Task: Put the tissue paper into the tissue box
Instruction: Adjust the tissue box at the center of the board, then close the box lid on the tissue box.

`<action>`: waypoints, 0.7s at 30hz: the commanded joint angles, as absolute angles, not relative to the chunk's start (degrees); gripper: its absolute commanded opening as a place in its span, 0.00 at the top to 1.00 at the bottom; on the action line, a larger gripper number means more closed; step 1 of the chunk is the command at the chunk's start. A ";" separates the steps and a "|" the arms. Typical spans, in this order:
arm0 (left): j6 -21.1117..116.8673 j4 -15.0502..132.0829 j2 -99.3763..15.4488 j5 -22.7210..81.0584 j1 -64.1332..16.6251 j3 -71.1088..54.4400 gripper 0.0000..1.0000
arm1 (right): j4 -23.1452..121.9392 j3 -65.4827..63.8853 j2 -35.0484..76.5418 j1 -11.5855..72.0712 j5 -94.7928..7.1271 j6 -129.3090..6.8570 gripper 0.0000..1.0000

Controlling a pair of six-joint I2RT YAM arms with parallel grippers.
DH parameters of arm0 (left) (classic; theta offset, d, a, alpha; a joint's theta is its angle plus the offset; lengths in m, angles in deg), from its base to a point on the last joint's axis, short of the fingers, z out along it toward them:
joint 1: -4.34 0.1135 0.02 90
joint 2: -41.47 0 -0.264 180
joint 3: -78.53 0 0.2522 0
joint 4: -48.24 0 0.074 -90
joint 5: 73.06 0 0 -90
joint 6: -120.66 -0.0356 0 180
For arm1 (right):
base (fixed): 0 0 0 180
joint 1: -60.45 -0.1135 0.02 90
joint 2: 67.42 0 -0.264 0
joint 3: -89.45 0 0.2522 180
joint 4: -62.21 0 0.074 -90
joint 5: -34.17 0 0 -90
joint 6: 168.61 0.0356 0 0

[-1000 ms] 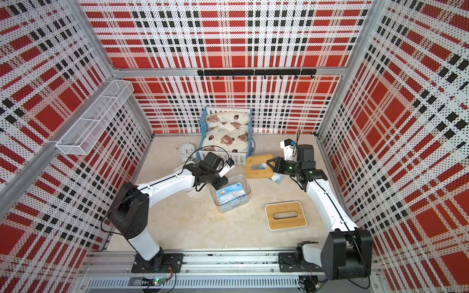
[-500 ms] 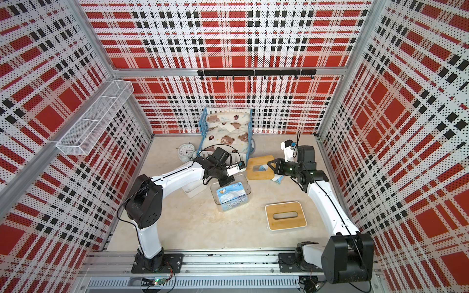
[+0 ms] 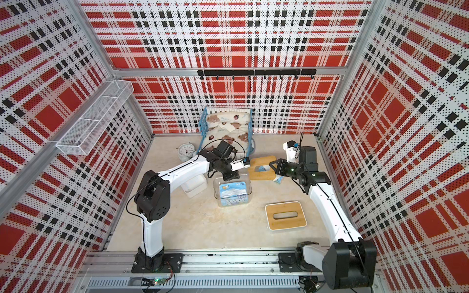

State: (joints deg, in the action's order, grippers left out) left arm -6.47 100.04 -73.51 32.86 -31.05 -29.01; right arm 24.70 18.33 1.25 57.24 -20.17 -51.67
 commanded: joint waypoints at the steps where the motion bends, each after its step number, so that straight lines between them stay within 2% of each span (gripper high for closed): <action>1: 4.85 92.62 -66.35 32.37 -28.67 -25.82 0.57 | 33.23 20.53 -0.47 57.46 -14.60 -43.08 1.00; 6: 22.49 74.36 -51.26 27.16 -25.92 -10.54 0.52 | 45.50 24.90 0.88 55.37 -8.36 -32.92 1.00; 10: 36.35 68.93 -41.16 20.86 -22.75 -2.03 0.48 | 46.95 25.19 4.34 50.55 -7.56 -32.79 1.00; 15: 49.03 66.35 -33.60 23.90 -17.68 6.55 0.44 | 52.63 25.76 9.77 46.71 -2.86 -30.47 1.00; 19: 51.57 64.73 -28.69 26.58 -15.64 13.15 0.42 | 46.12 23.17 13.64 44.88 -2.01 -36.77 1.00; 21: 53.82 64.55 -26.71 26.91 -15.26 15.95 0.36 | 47.02 23.71 14.62 44.86 -1.16 -36.63 1.00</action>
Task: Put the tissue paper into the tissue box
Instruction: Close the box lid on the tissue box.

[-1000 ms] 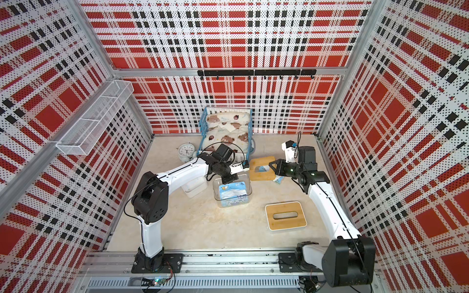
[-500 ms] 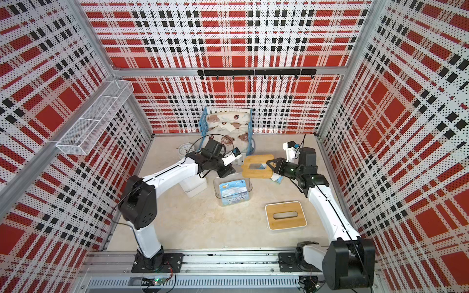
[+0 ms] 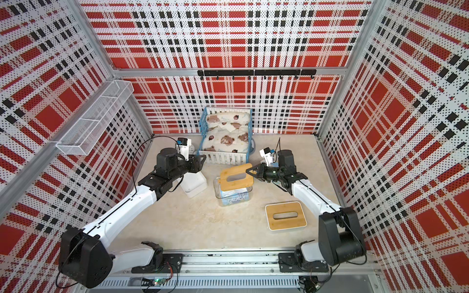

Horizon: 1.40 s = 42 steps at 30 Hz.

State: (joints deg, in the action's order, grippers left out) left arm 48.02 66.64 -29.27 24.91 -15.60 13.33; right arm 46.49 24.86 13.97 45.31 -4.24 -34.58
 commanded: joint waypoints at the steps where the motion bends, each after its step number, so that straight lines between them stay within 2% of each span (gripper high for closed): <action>1: 54.22 64.46 -26.10 27.06 -15.10 16.90 0.33 | 48.01 24.05 14.95 44.71 -0.74 -36.13 1.00; 4: 55.66 63.87 -24.80 28.37 -14.99 19.64 0.29 | 50.79 24.79 16.54 44.39 1.44 -34.60 1.00; 10: 58.21 61.71 -24.62 30.67 -15.08 24.51 0.28 | 51.59 24.98 18.46 44.19 2.17 -34.26 1.00; 17: 59.00 59.94 -24.90 30.38 -15.78 26.80 0.27 | 58.84 25.68 21.42 44.19 5.16 -29.58 1.00; 29: 58.87 58.77 -27.53 30.21 -17.61 26.64 0.26 | 52.04 23.46 24.95 43.93 6.89 -35.64 1.00; 42: 61.96 56.74 -29.37 30.96 -21.65 28.68 0.24 | 51.70 21.40 28.86 43.94 6.92 -36.33 1.00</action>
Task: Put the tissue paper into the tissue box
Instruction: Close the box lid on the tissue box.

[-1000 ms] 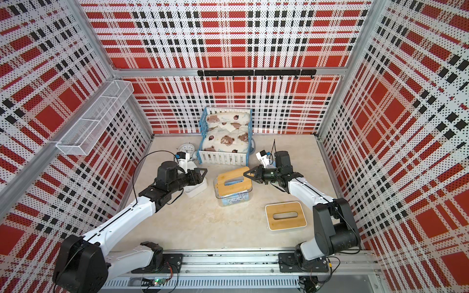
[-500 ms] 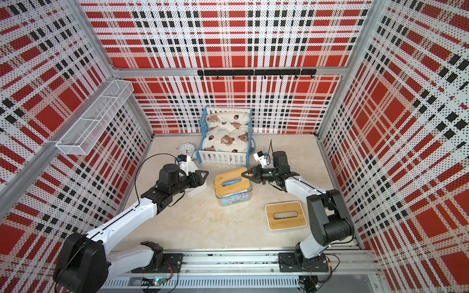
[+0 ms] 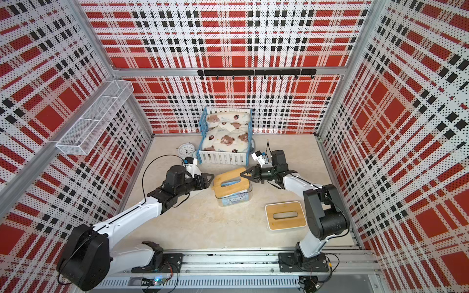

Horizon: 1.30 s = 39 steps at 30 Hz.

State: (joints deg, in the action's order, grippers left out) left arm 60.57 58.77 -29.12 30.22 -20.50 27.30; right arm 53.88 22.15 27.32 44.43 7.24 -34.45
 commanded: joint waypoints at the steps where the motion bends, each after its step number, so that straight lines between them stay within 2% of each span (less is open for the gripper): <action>1: 62.32 56.64 -29.37 30.84 -22.05 28.89 0.24 | 51.71 21.29 29.01 43.91 6.92 -36.34 1.00; 20: 65.49 55.30 -28.59 28.44 -24.41 31.93 0.23 | 50.63 21.88 29.41 43.93 6.13 -33.66 1.00; 22: 66.68 54.42 -28.87 28.10 -24.49 32.78 0.22 | 50.81 21.90 29.52 44.01 6.30 -33.70 1.00; 23: 67.67 53.58 -29.00 28.31 -24.49 33.35 0.16 | 50.99 21.91 29.57 44.00 6.24 -33.71 1.00; 26: 71.15 50.01 -30.43 31.30 -24.51 34.80 0.15 | 51.42 21.90 29.43 44.01 6.03 -33.57 1.00; 39: 75.89 43.53 -37.32 35.65 -26.59 34.18 0.34 | 50.35 21.90 29.06 43.99 5.60 -35.15 0.98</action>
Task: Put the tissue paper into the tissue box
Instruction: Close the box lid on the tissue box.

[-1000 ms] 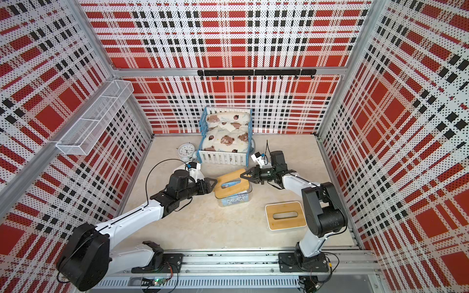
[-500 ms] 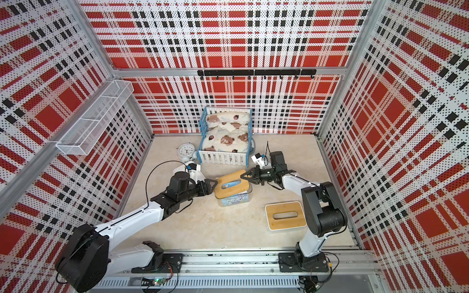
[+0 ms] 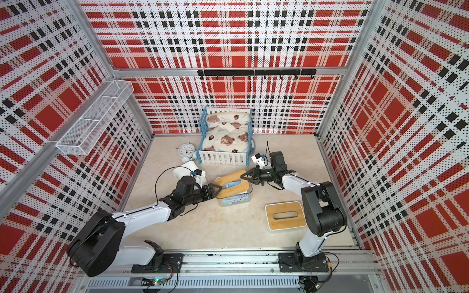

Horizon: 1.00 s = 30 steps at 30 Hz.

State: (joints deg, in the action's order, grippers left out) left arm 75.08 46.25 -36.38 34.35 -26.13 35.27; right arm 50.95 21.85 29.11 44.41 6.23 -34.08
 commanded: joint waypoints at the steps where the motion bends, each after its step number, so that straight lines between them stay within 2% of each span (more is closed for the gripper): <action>1: 76.00 43.30 -37.54 35.74 -26.59 34.25 0.36 | 50.44 21.94 29.00 43.94 5.52 -35.10 0.97; 9: 75.24 42.68 -38.31 34.69 -26.47 34.80 0.49 | 48.40 20.82 29.34 43.93 4.51 -37.05 0.94; 13: 74.38 42.82 -39.23 34.78 -26.29 34.51 0.56 | 41.81 18.90 28.49 43.96 2.09 -41.96 0.91; 30: 72.85 43.23 -40.63 34.52 -25.98 34.71 0.67 | 26.28 14.43 24.79 45.29 -8.54 -54.01 0.72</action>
State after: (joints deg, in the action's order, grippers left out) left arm 76.28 41.20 -39.57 35.57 -25.59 35.21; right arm 30.12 16.14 27.28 44.89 -4.74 -50.91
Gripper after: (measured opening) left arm 0.383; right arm 0.275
